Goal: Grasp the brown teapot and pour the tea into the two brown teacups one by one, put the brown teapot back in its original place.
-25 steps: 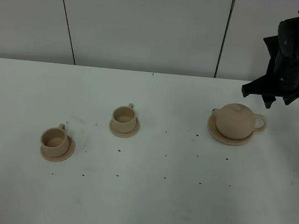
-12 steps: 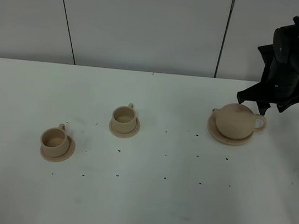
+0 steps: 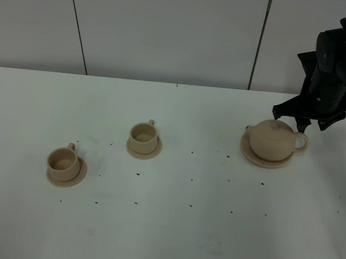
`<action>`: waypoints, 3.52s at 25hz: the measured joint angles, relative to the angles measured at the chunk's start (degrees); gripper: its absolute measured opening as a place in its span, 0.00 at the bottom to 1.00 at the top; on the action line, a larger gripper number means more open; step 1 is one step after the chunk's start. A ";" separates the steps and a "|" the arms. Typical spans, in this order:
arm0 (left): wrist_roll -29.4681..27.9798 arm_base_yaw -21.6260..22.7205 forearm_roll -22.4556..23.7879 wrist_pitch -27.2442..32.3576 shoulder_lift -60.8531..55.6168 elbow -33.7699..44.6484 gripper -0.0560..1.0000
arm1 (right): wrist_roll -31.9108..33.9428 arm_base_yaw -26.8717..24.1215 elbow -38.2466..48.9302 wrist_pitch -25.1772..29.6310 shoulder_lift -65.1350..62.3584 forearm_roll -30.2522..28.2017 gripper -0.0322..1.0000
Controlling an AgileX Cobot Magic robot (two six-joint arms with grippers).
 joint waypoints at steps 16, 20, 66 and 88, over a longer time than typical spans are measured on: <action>0.00 0.00 0.00 0.00 0.00 0.00 0.29 | 0.23 0.00 0.00 -0.16 0.00 1.91 0.41; 0.00 0.00 0.00 0.00 0.00 0.00 0.29 | 0.28 0.00 0.00 -0.16 0.00 1.91 0.41; 0.00 0.00 0.00 0.00 0.00 0.00 0.29 | 1.36 -1.12 9.04 -0.01 -6.79 4.42 0.41; 0.00 0.00 0.00 0.00 0.00 0.00 0.29 | -30.69 -1.12 9.26 0.18 -13.01 13.91 0.36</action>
